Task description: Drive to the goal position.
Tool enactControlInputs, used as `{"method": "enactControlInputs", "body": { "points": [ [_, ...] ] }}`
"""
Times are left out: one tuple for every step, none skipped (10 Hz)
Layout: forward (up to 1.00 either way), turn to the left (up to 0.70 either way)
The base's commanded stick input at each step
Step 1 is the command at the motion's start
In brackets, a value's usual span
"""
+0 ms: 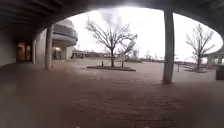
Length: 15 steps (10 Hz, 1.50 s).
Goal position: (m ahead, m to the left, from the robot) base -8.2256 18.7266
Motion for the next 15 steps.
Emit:
{"method": "enactControlInputs", "body": {
  "points": [
    [0.00,0.00],
    [0.00,0.00],
    [0.00,0.00],
    [0.00,0.00],
    [0.00,-0.09],
    [0.00,-0.29],
    [0.00,-0.45],
    [0.00,-0.45],
    [0.00,-0.45],
    [0.00,-0.45],
    [0.00,-0.45],
    [0.00,-0.45],
    [0.00,-0.45],
    [0.00,-0.45],
    [0.00,-0.45]
  ]
}}
